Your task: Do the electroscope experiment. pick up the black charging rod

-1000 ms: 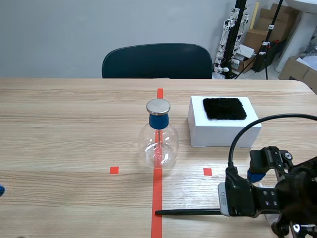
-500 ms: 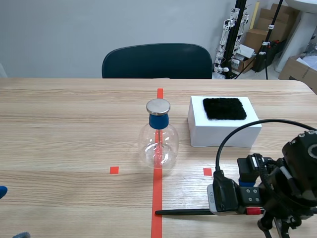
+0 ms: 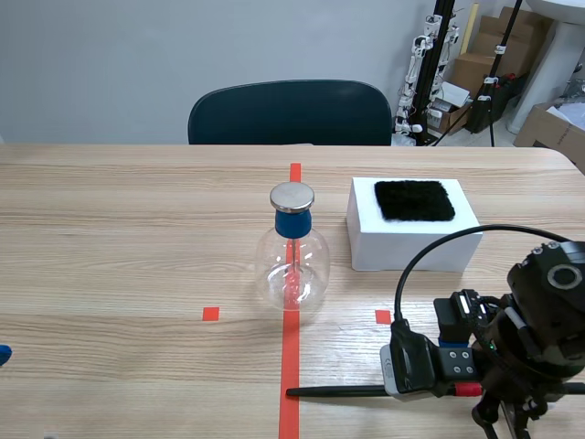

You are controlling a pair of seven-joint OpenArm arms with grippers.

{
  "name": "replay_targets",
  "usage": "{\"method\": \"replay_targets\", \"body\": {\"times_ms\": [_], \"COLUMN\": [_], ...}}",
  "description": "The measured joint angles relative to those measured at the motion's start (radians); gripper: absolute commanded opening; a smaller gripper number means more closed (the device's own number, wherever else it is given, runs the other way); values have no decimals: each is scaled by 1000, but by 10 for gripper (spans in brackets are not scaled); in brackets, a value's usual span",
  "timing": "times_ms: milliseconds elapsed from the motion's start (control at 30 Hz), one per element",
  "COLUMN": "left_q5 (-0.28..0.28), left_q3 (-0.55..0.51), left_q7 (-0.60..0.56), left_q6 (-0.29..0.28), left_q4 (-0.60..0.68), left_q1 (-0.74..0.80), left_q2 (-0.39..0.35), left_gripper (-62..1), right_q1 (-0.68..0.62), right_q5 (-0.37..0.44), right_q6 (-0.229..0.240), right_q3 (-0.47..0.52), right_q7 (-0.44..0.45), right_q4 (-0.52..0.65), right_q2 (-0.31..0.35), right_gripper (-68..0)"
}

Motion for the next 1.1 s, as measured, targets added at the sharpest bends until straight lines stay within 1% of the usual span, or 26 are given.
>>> {"method": "replay_targets", "body": {"times_ms": [267,467,567,833,900,1033,1100], "left_q5": [0,-2,-29,-29,-29,-29,-29], "left_q3": [6,7,7,16,16,16,16], "left_q7": [0,0,0,0,0,0,0], "left_q6": [0,3,3,3,3,3,3], "left_q4": [0,0,0,0,0,0,0], "left_q1": [2,2,3,5,5,5,5], "left_q2": [0,0,0,0,0,0,0], "left_gripper": [14,14,14,14,14,14,14], "right_q1": [12,28,28,28,28,28,28], "right_q5": [0,0,0,0,0,0,0], "right_q6": [0,0,0,0,0,0,0], "right_q3": [0,0,0,0,0,0,0], "right_q7": [27,26,47,45,41,34,34], "right_q4": [0,0,0,0,0,0,0], "right_q2": [0,0,4,6,6,6,6], "right_gripper": [4,4,4,-4,-89,-315,-399]}}
